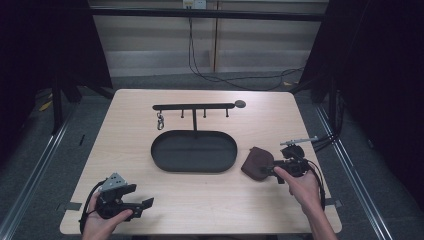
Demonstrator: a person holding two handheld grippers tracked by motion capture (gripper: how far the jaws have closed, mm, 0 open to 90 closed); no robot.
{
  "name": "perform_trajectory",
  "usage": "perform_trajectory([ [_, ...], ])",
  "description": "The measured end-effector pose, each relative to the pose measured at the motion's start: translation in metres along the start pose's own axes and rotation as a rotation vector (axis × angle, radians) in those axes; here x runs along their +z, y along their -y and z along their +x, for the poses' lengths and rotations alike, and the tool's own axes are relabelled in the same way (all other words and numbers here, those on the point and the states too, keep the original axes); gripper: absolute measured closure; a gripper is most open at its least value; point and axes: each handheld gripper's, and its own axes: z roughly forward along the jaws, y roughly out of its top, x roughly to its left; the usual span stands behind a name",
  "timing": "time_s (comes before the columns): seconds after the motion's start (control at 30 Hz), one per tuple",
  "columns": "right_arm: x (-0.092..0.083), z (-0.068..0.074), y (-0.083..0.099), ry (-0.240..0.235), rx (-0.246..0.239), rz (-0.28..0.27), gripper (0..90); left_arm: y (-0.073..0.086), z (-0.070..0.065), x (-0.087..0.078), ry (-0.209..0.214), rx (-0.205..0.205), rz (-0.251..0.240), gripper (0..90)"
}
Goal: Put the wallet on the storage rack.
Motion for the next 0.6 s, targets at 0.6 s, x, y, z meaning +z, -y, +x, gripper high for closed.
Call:
perform_trajectory([
  [0.6, 0.024, -0.015, -0.038, 0.086, 0.018, 0.185, 19.5, 0.0, -0.001, 0.001, 0.005, 0.023, 0.013, 18.2],
])
